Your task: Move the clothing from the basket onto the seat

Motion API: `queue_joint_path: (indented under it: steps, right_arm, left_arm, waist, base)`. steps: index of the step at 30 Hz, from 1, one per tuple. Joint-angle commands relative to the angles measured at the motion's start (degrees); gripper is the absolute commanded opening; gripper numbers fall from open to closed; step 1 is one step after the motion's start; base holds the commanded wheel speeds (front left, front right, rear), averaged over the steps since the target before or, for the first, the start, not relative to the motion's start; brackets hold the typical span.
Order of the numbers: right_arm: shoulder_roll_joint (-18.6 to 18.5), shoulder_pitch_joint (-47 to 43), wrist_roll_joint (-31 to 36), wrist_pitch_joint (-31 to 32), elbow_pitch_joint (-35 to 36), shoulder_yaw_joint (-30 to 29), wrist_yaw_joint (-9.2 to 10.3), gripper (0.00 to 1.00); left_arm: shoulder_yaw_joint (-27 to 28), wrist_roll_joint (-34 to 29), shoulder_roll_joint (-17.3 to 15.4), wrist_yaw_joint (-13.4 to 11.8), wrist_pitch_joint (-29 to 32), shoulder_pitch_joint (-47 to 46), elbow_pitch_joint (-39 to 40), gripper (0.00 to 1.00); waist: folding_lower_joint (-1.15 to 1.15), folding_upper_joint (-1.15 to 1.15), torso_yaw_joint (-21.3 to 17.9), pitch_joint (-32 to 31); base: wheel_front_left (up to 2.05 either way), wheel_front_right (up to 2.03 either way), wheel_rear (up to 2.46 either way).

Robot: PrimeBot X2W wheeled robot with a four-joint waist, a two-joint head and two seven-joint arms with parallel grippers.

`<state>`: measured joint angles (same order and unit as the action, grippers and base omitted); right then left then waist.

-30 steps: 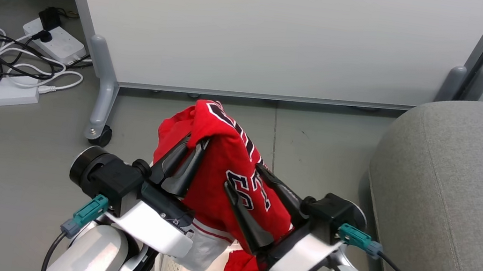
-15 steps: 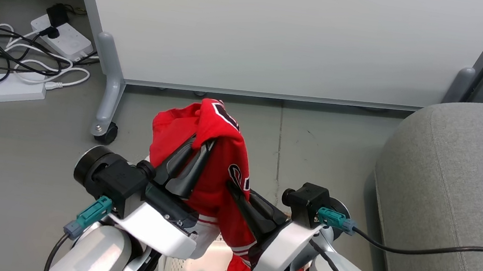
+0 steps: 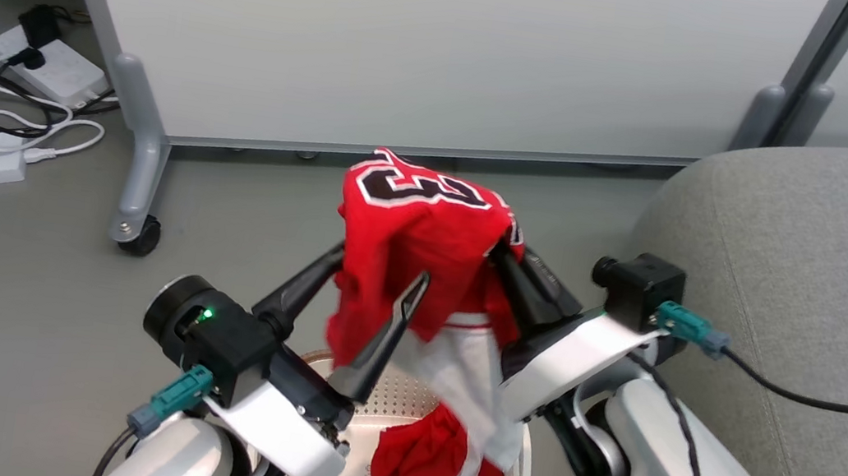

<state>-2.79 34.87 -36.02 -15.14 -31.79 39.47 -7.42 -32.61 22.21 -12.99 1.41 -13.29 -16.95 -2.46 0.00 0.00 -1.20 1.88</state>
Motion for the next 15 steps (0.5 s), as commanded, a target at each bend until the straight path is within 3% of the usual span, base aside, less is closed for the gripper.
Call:
queue_joint_path:
  steps: [1,15]
  right_arm:
    - [-0.23,0.47,0.64,-0.14,0.05,-1.06,-0.13,0.0]
    - [-0.23,-1.54,5.59,-0.17,-2.58,-12.73,-0.13,0.0]
  left_arm:
    - [-0.29,-0.36,-0.38,0.4,0.26,0.36,0.17,1.0]
    - [-6.29,-2.11,-3.23,2.66,4.38,2.7,0.2,1.0]
  waist:
    - [0.0,0.0,-0.73,0.46]
    - [0.0,0.0,-6.63,2.95]
  base:
    - [0.0,0.0,0.0]
    - [0.0,0.0,0.0]
